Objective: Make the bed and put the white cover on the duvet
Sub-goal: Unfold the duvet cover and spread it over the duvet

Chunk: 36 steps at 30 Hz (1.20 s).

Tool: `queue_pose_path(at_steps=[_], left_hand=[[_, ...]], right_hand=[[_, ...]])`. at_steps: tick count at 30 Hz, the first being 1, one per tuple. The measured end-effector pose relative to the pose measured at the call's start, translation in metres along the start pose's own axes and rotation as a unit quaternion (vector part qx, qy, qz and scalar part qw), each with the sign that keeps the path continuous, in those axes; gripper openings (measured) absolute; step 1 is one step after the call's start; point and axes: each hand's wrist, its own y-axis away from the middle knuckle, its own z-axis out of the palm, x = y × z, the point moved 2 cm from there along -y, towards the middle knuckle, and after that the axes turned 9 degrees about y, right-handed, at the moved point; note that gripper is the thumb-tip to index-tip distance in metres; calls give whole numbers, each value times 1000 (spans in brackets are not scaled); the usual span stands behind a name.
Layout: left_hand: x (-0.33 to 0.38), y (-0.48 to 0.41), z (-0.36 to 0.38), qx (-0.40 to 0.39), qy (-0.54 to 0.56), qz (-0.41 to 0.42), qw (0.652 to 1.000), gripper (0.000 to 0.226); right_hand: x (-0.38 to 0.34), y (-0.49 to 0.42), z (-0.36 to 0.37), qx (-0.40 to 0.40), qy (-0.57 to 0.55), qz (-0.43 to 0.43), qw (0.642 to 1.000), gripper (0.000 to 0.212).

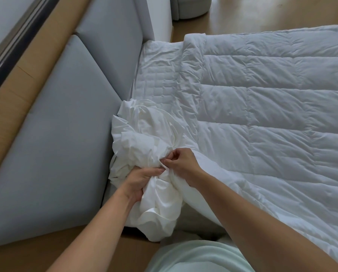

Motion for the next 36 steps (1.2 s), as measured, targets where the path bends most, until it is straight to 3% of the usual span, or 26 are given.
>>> queue_pose_path(at_steps=[4,8,14,17,19,23,28,32,36], left_hand=[[4,0,2,38,-31,47,998,48],[6,2,1,47,-46,68,996,50],[7,6,1,81,-57,69,993,43],[10,9,2,73,-60,64,993,44],[11,10,3,75,-66,65,993,41],[12,11,4,96,-66,89,989,32],[12,14,6,97,-58,102,988,29],[13,20,2,46,-41,61,996,29],[15,22,-10,47,-47,36,997,43]], right_hand=[[4,4,2,2,1,-8,1000,22],[-1,10,-14,-16,95,-67,993,36],[-3,7,-24,-65,189,-103,974,12],[-6,6,-30,-82,167,-62,981,33],[-12,9,-33,-126,220,-67,965,42],[-17,13,-29,-129,352,-141,916,21],[-6,20,-19,-119,321,-162,925,14],[1,16,-20,-107,261,-149,948,12],[4,12,-21,-104,179,-111,972,13]])
